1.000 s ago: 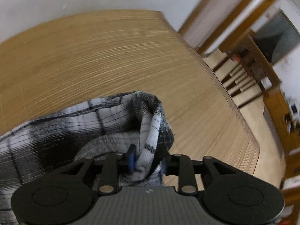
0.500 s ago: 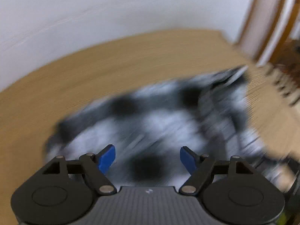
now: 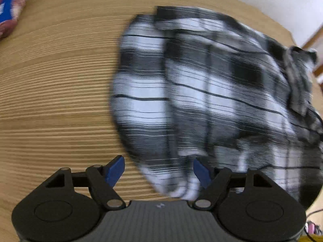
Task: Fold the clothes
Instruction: 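Lay the shirt flat on the table and open both grippers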
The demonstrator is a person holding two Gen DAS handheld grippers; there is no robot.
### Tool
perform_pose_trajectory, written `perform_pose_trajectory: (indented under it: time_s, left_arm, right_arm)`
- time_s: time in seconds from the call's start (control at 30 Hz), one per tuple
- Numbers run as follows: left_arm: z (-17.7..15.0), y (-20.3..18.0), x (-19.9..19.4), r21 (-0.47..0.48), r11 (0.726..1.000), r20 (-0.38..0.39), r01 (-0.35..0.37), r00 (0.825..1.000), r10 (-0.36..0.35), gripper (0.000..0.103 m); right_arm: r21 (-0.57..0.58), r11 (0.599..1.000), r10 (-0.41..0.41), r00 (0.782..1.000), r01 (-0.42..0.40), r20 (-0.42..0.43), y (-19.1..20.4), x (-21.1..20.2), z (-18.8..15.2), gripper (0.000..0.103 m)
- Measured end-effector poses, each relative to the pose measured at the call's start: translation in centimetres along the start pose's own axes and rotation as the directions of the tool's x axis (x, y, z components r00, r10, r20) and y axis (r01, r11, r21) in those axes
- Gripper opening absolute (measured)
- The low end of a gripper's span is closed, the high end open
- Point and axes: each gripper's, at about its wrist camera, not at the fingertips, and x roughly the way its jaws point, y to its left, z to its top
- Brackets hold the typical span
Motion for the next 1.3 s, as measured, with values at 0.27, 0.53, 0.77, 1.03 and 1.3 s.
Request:
perform_pose_trajectory:
  time_s: [0.27, 0.53, 0.77, 1.03, 1.3]
  left_arm:
    - [2.8, -3.0, 4.1, 0.078, 0.995, 0.022, 0.065, 0.998, -0.067, 0.08]
    - [1.3, -3.2, 3.2, 0.071, 0.992, 0.014, 0.104, 0.994, -0.105, 0.08]
    - [-0.5, -2.8, 1.8, -0.018, 0.996, 0.011, 0.087, 0.996, -0.087, 0.08]
    - [-3.3, -6.1, -0.6, -0.098, 0.995, 0.042, 0.008, 0.999, -0.004, 0.08]
    - [-4.8, -7.8, -2.8, -0.121, 0.993, 0.071, -0.011, 0.997, 0.02, 0.08]
  right_arm:
    - [-0.226, 0.973, 0.084, 0.99, -0.057, 0.112, 3.7, -1.0, 1.3, 0.07]
    - [-0.42, 0.901, 0.132, 0.991, -0.104, 0.037, 8.1, 4.6, 2.2, 0.068]
    - [-0.154, 0.975, 0.182, 0.971, -0.159, 0.154, 3.4, 2.1, 5.9, 0.024]
    - [0.39, 0.917, 0.026, 0.988, -0.084, 0.151, -17.6, 1.7, 4.5, 0.03]
    - [0.58, 0.815, 0.037, 0.999, -0.019, -0.02, -24.4, 4.4, -1.1, 0.037]
